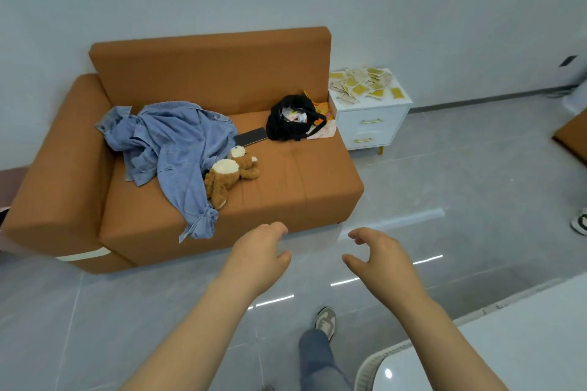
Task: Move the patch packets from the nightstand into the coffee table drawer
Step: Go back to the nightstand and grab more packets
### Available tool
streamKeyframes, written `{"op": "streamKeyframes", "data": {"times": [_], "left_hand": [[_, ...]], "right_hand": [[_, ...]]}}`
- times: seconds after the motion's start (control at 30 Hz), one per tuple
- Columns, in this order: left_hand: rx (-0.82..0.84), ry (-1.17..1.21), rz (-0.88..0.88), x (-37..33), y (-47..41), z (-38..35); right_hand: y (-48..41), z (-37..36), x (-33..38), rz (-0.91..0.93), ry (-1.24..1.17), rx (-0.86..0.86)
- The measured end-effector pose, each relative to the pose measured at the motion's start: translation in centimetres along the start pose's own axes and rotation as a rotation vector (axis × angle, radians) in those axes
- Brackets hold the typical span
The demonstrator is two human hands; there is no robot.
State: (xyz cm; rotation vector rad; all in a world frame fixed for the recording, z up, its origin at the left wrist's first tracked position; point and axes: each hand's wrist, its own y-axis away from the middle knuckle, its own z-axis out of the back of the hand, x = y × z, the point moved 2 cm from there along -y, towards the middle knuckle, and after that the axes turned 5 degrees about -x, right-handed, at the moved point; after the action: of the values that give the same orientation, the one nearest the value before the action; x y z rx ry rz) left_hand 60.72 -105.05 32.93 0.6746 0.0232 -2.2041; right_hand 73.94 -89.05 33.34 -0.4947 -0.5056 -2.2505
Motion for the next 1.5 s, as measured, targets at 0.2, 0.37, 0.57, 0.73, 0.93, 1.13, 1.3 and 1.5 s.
{"op": "streamKeyframes", "data": {"times": [0.2,0.37,0.57,0.73,0.93,1.13,1.3,1.5], "left_hand": [[-0.001,0.010,-0.017,-3.1,-9.4,0.3],[0.020,0.009,-0.018,-7.1,-16.7,0.1],[0.051,0.004,-0.031,-10.7,-24.5,0.0],[0.059,-0.004,-0.049,-12.0,-31.3,0.4],[0.082,0.013,-0.078,-13.0,-40.3,1.4],[0.099,0.018,-0.118,-14.1,-48.2,3.0],[0.104,0.019,-0.135,-15.2,-53.0,3.3],[0.105,0.029,-0.108,-16.7,-58.1,2.9]], "right_hand": [[-8.6,3.1,-2.2,-0.015,-0.014,-0.029],[-15.5,6.4,-4.3,-0.029,-0.017,-0.026],[-22.5,9.3,-6.5,-0.048,-0.010,-0.038],[-28.8,10.8,-7.3,-0.068,-0.012,-0.046],[-37.1,12.4,-7.0,-0.097,-0.012,-0.075],[-43.7,14.3,-6.6,-0.142,-0.009,-0.097],[-48.5,15.6,-7.1,-0.161,-0.013,-0.102],[-54.3,17.1,-9.0,-0.140,-0.017,-0.092]]}}
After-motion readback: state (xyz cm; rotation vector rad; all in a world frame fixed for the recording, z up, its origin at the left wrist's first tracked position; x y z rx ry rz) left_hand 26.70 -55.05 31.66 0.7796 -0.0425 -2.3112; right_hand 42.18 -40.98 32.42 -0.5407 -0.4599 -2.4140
